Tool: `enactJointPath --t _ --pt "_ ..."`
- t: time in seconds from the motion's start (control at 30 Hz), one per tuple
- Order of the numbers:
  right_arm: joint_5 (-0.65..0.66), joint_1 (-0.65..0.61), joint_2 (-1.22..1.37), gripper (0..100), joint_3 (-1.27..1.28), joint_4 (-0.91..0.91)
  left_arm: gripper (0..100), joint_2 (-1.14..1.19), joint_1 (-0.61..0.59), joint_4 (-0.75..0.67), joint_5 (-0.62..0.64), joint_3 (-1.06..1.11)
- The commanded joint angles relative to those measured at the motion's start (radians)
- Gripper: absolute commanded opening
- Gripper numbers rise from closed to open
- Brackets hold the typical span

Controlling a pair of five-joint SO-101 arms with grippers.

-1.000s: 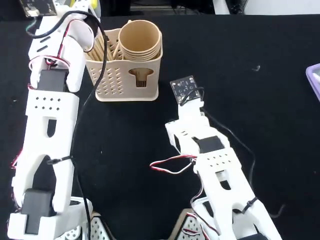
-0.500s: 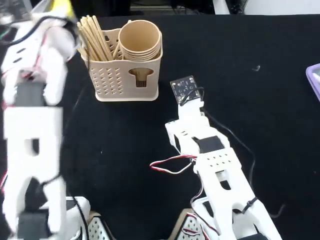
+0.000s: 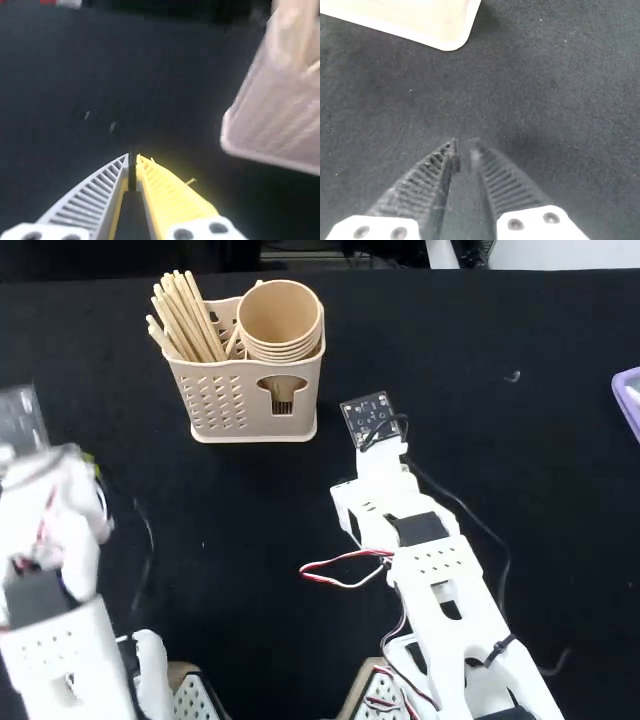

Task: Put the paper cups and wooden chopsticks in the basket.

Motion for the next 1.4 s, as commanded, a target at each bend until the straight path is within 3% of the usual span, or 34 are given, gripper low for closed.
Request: enactJointPath --t 0.0,0.2,0.5,0.8,1.03,1.37 --pt "0.005 0.017 -0.041 1.0 -0.008 -0.02 3 -0.242 -0.028 0.008 -0.021 0.205" --pt "0.003 0.057 -0.199 1.1 0.018 0.032 4 -0.594 -0.025 0.018 -0.023 0.506" --pt "0.011 0.098 -0.733 1.1 0.071 0.241 3 -0.491 0.125 0.031 0.064 0.624" --pt "0.011 0.15 -1.198 1.1 0.352 0.417 4 -0.491 0.209 0.031 0.068 0.714" --pt "0.003 0.155 -1.187 1.1 0.498 0.388 3 -0.491 0.214 -0.034 0.068 0.802" --pt "-0.008 0.158 -1.199 1.2 0.555 0.628 3 -0.491 0.205 -0.031 0.068 0.806"
